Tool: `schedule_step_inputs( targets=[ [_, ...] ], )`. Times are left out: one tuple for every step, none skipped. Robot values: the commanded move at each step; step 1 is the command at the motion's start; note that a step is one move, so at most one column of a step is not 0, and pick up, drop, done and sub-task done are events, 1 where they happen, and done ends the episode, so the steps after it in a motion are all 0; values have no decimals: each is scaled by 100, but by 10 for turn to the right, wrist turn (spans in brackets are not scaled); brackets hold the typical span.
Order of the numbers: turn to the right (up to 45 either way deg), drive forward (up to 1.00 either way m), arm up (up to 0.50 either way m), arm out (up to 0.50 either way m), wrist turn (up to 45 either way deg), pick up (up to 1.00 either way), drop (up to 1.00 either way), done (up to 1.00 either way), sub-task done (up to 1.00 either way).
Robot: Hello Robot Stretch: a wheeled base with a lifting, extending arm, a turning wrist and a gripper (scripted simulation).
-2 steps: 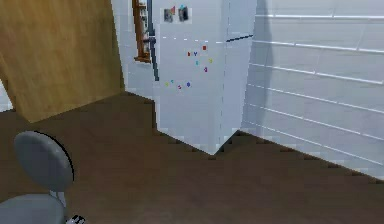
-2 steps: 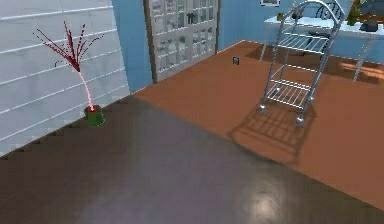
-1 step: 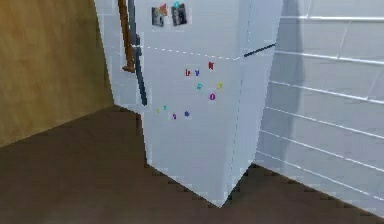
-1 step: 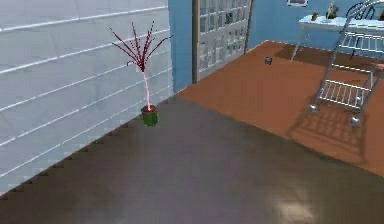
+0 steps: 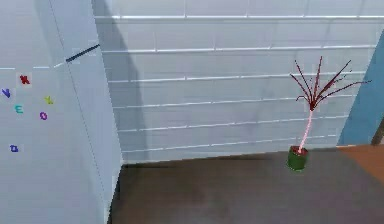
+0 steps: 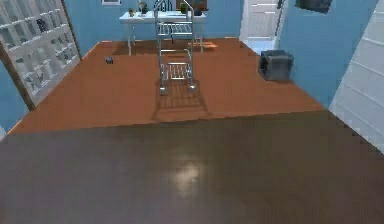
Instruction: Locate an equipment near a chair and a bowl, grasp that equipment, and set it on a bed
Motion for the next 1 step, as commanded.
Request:
schedule_step_inputs(
  targets=[
    [450,0,0,0,0,0,0,0,0]
  ],
)
